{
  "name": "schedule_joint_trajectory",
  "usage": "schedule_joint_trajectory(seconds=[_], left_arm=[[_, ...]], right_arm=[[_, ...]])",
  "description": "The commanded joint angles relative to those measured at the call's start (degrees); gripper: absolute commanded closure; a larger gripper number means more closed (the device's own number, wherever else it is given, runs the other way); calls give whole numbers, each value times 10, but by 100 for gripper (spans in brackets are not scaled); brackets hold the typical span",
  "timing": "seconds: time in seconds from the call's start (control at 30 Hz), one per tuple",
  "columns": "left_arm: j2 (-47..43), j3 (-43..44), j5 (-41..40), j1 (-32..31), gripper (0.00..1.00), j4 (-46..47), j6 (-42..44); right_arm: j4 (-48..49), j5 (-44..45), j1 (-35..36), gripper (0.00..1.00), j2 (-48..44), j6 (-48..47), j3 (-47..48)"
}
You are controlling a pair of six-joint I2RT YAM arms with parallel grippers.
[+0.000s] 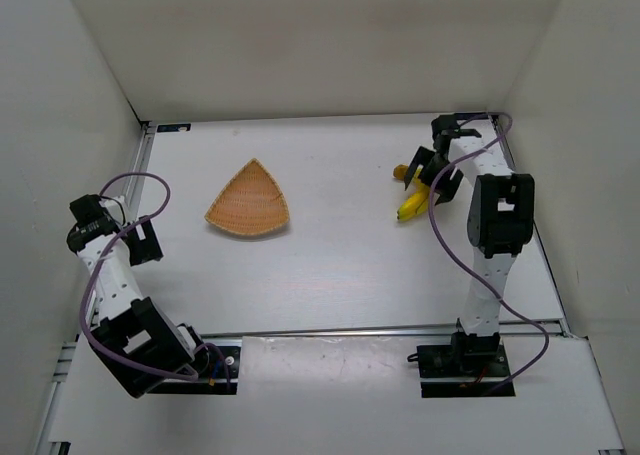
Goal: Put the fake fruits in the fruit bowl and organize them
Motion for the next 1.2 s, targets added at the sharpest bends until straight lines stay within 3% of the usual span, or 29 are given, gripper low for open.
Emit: schedule_joint_trajectory(seconds=[0.0, 0.03, 0.17, 0.2, 0.23, 0.33, 0.47, 0.6, 0.7, 0.83, 1.03, 1.17], left_arm=[[7, 0, -3, 4, 0, 8, -4], [13, 0, -3, 4, 0, 8, -4], [19, 0, 8, 4, 0, 8, -4], [19, 0, 8, 4, 0, 8, -4], [19, 0, 8, 4, 0, 8, -4], [19, 0, 8, 4, 0, 8, -4], [19, 0, 14, 4, 0, 8, -4], [19, 0, 14, 4, 0, 8, -4], [19, 0, 14, 4, 0, 8, -4], [25, 0, 14, 4, 0, 8, -4], [30, 0, 14, 4, 0, 8, -4], [30, 0, 19, 4, 0, 8, -4]], right_arm=[[26, 30, 19, 3, -56, -15, -42], [26, 36, 24, 5, -56, -8, -42], [1, 47, 37, 41, -27, -3, -35], [1, 47, 44, 64, -27, -3, -35], [1, 55, 64, 73, -33, -3, -35], [14, 77, 139, 89, -65, -25, -8], [59, 82, 269, 89, -71, -47, 77], [91, 60, 366, 89, 9, 11, 196], [112, 24, 396, 89, 81, 80, 287], [159, 12, 428, 79, 138, 153, 321], [190, 49, 454, 75, 174, 159, 343], [190, 55, 459, 58, 180, 164, 343]])
